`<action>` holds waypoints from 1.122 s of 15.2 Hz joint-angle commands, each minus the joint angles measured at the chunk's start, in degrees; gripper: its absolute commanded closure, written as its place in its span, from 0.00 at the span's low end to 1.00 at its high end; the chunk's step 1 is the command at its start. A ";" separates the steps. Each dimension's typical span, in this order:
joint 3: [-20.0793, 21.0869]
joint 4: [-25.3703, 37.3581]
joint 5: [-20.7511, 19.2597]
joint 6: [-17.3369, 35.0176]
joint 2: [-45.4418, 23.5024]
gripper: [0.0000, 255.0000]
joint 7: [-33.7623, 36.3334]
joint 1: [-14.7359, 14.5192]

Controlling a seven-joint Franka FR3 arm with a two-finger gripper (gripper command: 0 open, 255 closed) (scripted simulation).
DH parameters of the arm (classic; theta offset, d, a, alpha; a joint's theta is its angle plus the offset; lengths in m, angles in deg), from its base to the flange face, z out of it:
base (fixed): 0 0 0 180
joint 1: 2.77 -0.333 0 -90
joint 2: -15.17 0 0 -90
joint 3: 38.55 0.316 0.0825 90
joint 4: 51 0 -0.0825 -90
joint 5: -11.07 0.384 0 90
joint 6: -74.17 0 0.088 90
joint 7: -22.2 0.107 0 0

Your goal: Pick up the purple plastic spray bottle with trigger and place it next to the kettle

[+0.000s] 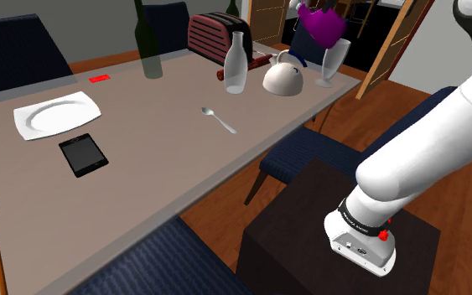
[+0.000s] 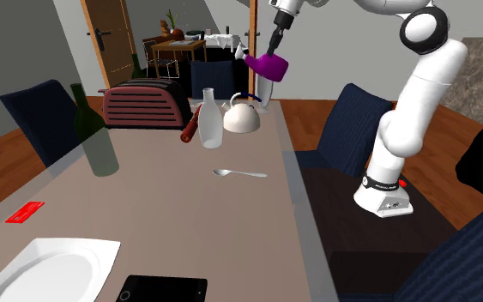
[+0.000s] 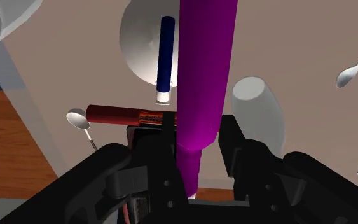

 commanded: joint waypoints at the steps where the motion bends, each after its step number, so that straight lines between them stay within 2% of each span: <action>1: -2.26 2.94 1.67 -0.94 -2.94 1.00 -3.30 1.01; 7: -8.05 14.82 8.86 -5.63 -14.17 1.00 -12.46 5.87; 13: -10.58 31.67 18.05 -13.03 -28.05 1.00 -19.07 15.27; 17: -10.53 25.28 16.61 -8.78 -25.76 1.00 -20.01 13.50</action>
